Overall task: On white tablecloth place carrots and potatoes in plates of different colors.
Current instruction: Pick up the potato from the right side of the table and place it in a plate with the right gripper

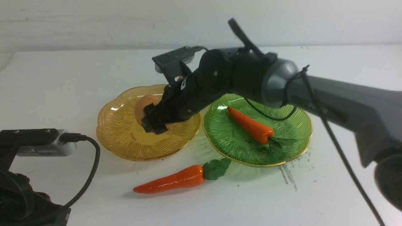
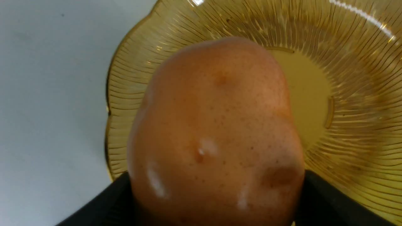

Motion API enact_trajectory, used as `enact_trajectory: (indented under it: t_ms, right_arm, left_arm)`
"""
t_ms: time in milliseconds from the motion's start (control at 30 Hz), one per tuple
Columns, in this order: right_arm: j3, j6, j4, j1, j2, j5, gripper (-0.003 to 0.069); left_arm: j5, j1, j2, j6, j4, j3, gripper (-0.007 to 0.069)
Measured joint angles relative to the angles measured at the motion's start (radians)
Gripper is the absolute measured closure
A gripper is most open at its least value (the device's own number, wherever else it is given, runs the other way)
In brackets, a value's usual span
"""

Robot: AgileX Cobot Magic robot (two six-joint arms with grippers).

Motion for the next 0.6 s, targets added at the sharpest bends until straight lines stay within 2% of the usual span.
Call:
enact_trajectory:
  t_ms: [167, 267, 433, 600]
  right_arm:
    - [0.001, 0.081, -0.035, 0.000, 0.037, -0.016, 0.0084]
    - [-0.007, 0.092, -0.074, 0.001, 0.032, -0.002, 0.0035]
    - [-0.094, 0.106, -0.111, 0.005, 0.025, 0.131, -0.0003]
    - [-0.200, 0.104, -0.138, 0.005, 0.019, 0.268, 0.0001]
  left_arm:
    - [0.017, 0.000, 0.000, 0.000, 0.000, 0.000, 0.0627]
    - [0.017, 0.000, 0.000, 0.000, 0.000, 0.000, 0.0627]
    - [0.017, 0.000, 0.000, 0.006, -0.011, 0.000, 0.0627]
    - [0.018, 0.000, 0.000, 0.038, -0.036, 0.000, 0.0627]
